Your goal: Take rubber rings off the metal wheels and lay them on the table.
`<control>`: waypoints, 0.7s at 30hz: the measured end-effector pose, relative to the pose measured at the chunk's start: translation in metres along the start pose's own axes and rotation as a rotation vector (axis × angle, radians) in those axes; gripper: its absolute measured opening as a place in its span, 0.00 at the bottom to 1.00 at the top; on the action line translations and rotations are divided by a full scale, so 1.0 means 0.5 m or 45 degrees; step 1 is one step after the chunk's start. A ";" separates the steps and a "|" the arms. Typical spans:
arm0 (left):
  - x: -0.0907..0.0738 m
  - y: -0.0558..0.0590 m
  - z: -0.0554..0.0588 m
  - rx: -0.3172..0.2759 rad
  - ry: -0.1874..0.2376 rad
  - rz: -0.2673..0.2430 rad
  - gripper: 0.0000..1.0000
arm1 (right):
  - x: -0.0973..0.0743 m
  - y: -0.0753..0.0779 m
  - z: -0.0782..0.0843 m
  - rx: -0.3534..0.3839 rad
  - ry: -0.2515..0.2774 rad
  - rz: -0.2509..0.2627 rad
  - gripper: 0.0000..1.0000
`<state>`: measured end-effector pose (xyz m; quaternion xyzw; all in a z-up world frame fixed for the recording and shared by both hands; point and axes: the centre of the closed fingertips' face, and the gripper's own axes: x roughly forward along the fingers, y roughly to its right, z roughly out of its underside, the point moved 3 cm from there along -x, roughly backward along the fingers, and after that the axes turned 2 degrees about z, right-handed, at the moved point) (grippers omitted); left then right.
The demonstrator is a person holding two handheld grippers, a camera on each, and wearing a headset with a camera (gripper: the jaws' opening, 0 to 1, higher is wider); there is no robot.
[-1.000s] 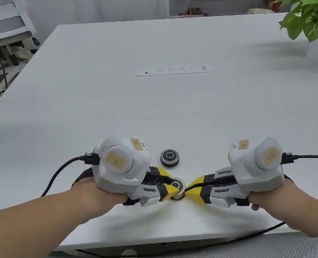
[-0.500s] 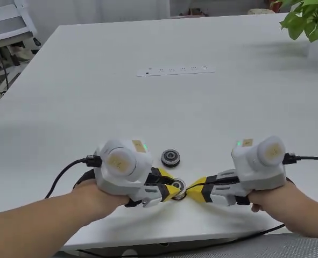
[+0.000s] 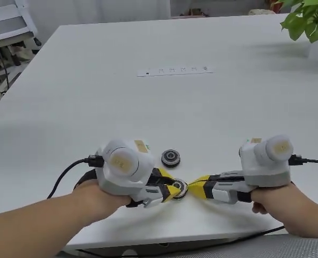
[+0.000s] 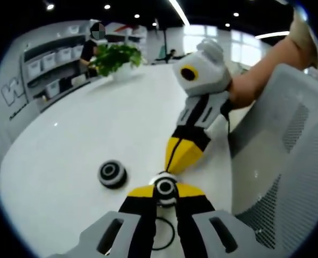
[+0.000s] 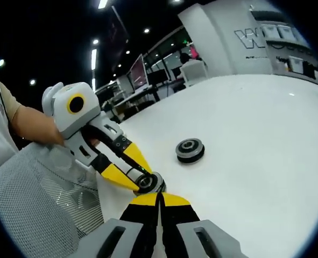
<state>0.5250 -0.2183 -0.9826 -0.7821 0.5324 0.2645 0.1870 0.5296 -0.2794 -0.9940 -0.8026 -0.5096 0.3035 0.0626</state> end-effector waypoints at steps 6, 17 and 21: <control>0.000 0.002 0.001 0.003 -0.001 -0.003 0.13 | -0.001 -0.007 0.002 0.004 0.006 -0.010 0.00; 0.002 0.002 0.001 0.008 -0.006 -0.017 0.13 | -0.001 -0.011 0.000 0.035 0.018 -0.021 0.00; 0.002 0.003 0.002 0.011 -0.009 -0.022 0.13 | -0.001 -0.013 -0.001 0.040 0.019 -0.025 0.00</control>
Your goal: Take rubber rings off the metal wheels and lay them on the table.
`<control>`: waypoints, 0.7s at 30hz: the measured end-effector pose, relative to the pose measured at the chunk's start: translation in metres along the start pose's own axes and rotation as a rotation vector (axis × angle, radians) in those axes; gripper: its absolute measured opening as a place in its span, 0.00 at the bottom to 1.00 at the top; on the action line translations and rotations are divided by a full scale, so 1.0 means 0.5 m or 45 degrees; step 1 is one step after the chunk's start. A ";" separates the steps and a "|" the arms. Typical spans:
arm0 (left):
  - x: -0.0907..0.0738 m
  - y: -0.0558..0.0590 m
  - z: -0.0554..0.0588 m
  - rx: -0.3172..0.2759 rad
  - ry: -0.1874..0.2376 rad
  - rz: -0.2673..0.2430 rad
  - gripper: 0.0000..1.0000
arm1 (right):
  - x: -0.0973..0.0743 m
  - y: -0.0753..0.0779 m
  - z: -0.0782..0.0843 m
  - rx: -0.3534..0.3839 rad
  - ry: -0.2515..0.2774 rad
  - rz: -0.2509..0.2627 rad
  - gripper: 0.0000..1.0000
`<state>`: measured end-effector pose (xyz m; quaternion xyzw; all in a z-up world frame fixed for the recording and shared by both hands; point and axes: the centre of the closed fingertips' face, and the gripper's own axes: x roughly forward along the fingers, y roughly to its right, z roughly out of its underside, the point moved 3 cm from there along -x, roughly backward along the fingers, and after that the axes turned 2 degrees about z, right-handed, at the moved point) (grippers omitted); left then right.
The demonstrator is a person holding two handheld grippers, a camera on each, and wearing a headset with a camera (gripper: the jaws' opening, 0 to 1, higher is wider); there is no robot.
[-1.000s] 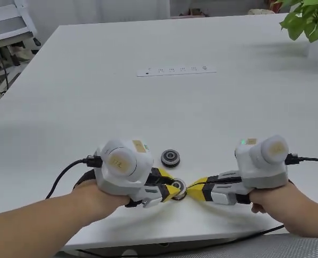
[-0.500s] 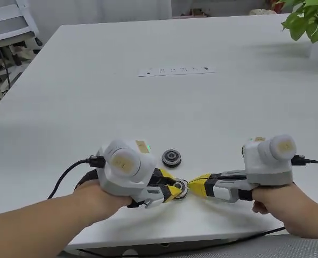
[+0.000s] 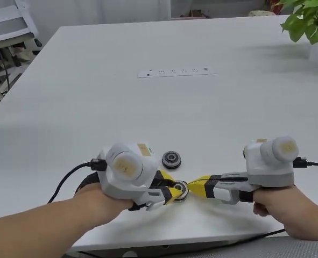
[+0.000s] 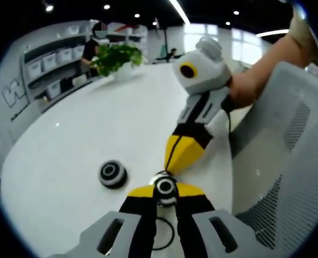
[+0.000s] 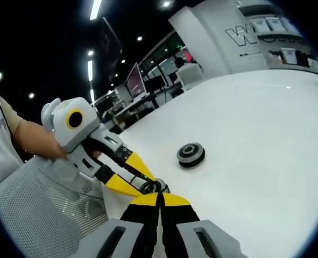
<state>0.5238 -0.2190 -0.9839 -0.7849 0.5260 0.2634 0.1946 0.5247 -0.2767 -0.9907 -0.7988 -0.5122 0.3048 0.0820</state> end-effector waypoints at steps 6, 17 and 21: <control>-0.001 0.001 0.000 -0.002 0.000 -0.002 0.12 | 0.002 -0.006 -0.002 0.007 0.006 -0.020 0.00; -0.001 0.005 0.000 0.005 -0.002 0.002 0.12 | 0.009 -0.016 -0.002 -0.013 -0.005 -0.061 0.00; -0.001 0.006 0.000 0.004 0.000 0.003 0.12 | 0.010 -0.017 -0.002 -0.015 -0.006 -0.069 0.00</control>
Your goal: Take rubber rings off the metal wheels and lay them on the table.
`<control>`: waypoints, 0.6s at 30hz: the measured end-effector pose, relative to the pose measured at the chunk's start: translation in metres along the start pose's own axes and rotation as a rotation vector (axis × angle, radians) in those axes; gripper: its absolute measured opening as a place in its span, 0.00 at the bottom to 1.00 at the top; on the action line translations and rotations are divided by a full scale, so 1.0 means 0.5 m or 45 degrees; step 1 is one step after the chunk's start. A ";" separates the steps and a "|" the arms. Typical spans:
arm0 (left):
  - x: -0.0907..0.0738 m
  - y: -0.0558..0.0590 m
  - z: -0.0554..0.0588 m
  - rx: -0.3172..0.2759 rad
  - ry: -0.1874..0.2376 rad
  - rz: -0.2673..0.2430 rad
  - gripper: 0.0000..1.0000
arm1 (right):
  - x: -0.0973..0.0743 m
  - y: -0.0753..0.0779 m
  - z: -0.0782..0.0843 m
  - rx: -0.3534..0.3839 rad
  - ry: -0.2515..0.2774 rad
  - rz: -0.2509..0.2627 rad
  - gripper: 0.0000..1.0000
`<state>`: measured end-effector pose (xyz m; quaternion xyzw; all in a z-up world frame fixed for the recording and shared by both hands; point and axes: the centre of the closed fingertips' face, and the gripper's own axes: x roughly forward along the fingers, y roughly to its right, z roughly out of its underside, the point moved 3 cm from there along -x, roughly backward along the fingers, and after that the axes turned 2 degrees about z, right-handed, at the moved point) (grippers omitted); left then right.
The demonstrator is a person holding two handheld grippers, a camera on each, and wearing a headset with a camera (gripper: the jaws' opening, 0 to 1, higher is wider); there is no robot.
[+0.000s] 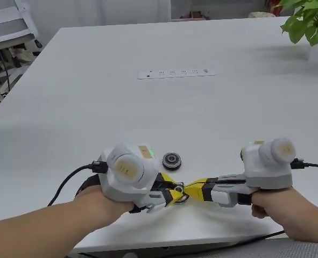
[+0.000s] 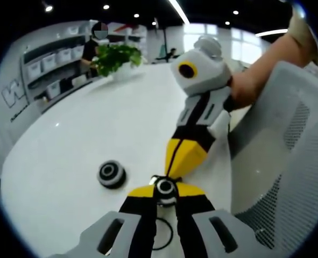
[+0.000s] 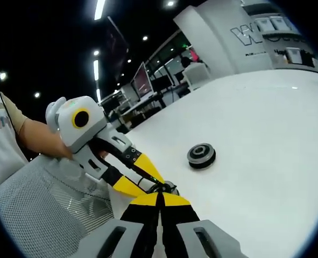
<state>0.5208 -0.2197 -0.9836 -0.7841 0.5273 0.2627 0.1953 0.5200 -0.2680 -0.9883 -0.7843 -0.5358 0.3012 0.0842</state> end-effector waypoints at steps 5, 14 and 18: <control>0.000 0.001 0.000 0.000 0.001 0.002 0.12 | 0.001 -0.002 -0.002 -0.002 0.003 -0.012 0.00; 0.001 0.004 0.000 0.000 0.004 0.007 0.12 | 0.004 -0.016 -0.008 0.000 0.023 -0.061 0.00; 0.002 0.003 0.001 -0.001 0.004 0.006 0.13 | 0.003 -0.013 -0.007 0.001 0.025 -0.053 0.00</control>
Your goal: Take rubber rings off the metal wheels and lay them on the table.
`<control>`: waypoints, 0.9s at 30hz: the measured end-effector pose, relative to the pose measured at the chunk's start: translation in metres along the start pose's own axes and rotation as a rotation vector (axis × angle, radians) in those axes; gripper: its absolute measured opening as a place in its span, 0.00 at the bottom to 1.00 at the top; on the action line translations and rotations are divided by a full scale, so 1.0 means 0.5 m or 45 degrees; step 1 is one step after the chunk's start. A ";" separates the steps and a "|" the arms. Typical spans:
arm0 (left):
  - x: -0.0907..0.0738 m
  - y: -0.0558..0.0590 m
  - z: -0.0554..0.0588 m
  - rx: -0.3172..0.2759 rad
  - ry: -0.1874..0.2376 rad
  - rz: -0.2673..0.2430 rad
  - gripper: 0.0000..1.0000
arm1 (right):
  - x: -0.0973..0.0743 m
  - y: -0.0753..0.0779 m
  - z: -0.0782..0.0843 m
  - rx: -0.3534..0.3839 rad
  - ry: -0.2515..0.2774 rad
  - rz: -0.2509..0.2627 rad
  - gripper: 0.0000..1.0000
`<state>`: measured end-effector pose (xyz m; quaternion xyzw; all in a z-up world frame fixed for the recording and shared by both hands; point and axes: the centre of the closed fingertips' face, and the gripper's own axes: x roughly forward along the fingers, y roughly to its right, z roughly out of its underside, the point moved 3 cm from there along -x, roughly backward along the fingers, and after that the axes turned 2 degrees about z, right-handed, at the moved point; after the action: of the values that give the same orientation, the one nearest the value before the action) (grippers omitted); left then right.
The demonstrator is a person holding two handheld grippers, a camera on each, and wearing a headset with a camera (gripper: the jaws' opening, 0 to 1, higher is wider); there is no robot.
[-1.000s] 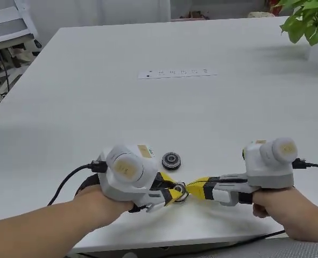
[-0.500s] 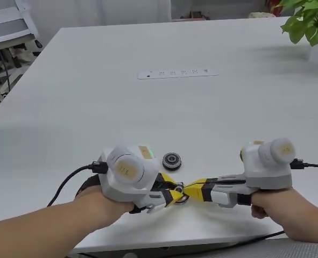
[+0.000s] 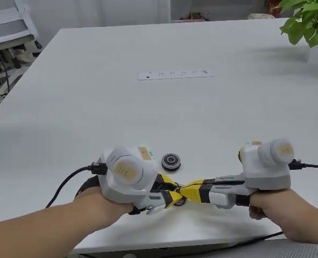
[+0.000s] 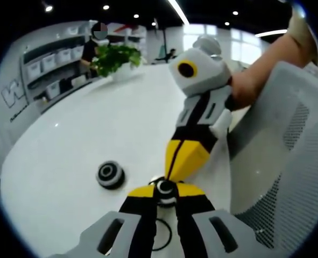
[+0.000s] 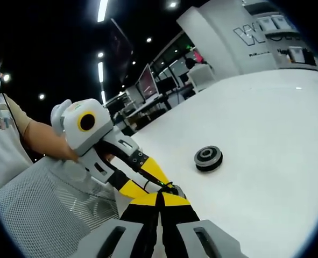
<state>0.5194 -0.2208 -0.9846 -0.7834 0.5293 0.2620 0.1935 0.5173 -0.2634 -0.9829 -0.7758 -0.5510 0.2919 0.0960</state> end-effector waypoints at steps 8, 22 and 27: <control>0.001 0.000 0.000 0.001 0.001 -0.001 0.13 | -0.005 0.015 0.007 0.001 -0.009 0.047 0.00; 0.000 -0.002 -0.002 0.023 -0.010 0.023 0.16 | -0.006 0.017 0.007 -0.001 -0.008 0.052 0.00; -0.004 0.004 -0.005 0.029 -0.007 0.043 0.20 | -0.007 0.018 0.006 -0.003 -0.005 0.054 0.00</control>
<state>0.5178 -0.2216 -0.9815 -0.7713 0.5449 0.2616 0.1993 0.5221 -0.2705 -0.9884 -0.7869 -0.5349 0.2949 0.0877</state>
